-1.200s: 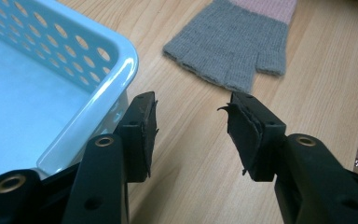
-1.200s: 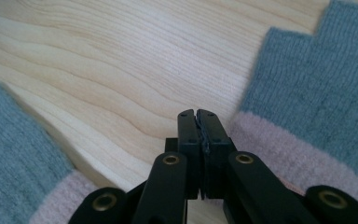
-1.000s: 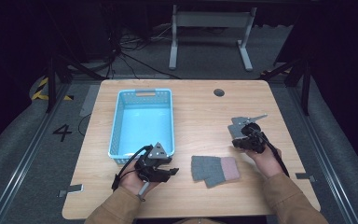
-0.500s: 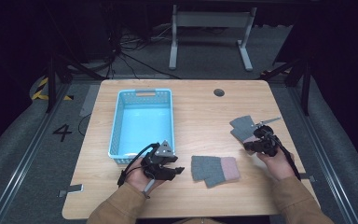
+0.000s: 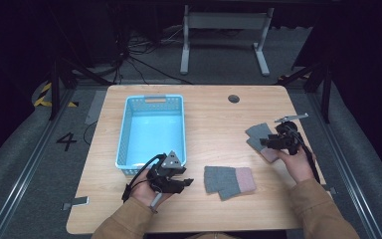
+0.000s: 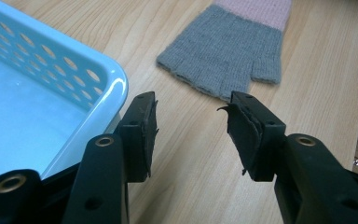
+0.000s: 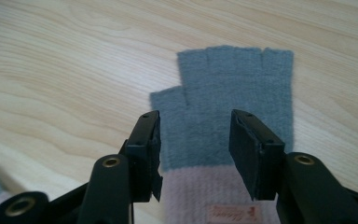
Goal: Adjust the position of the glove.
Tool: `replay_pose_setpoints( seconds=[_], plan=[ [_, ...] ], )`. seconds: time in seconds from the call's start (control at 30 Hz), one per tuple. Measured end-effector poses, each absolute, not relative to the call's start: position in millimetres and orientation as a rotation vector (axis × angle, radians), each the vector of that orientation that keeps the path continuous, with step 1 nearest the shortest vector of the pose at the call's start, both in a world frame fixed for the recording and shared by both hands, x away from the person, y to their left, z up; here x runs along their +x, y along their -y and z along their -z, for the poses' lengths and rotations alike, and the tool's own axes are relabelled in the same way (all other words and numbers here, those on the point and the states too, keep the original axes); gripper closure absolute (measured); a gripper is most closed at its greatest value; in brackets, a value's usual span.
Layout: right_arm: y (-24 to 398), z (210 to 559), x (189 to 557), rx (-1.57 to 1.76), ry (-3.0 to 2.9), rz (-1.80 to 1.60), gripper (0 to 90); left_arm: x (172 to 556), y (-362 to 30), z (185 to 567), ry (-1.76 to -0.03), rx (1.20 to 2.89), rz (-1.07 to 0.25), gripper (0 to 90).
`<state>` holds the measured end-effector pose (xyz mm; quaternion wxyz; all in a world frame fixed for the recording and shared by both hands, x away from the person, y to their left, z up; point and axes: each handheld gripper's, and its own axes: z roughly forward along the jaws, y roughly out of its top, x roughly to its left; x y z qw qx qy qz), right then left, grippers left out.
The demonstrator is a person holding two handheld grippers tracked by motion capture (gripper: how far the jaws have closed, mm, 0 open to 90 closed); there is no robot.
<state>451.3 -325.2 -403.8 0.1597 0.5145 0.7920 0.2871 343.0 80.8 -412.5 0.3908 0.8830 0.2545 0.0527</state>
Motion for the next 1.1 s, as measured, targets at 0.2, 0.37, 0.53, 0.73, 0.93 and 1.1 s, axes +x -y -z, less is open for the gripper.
replay_pose_setpoints(
  seconds=[0.2,0.37,0.53,0.73,0.93,1.1],
  plan=[
    [332,415,467,1.506,-2.261,-0.773,52.2,342,-82,413,-0.651,2.245,-0.14,52.8],
    [338,422,473,1.556,-2.252,-0.732,49.7,343,-82,413,-0.65,2.246,-0.138,52.7],
    [339,427,476,1.568,-2.265,-0.688,48.3,343,-81,413,-0.646,2.247,-0.135,52.7],
    [335,433,478,1.553,-2.285,-0.63,48.3,344,-81,413,-0.644,2.248,-0.132,52.7],
    [332,434,479,1.565,-2.284,-0.612,51.6,342,-81,414,-0.648,2.247,-0.131,52.7],
    [325,430,482,1.567,-2.327,-0.552,65.6,342,-81,414,-0.651,2.246,-0.13,52.6]
  ],
)
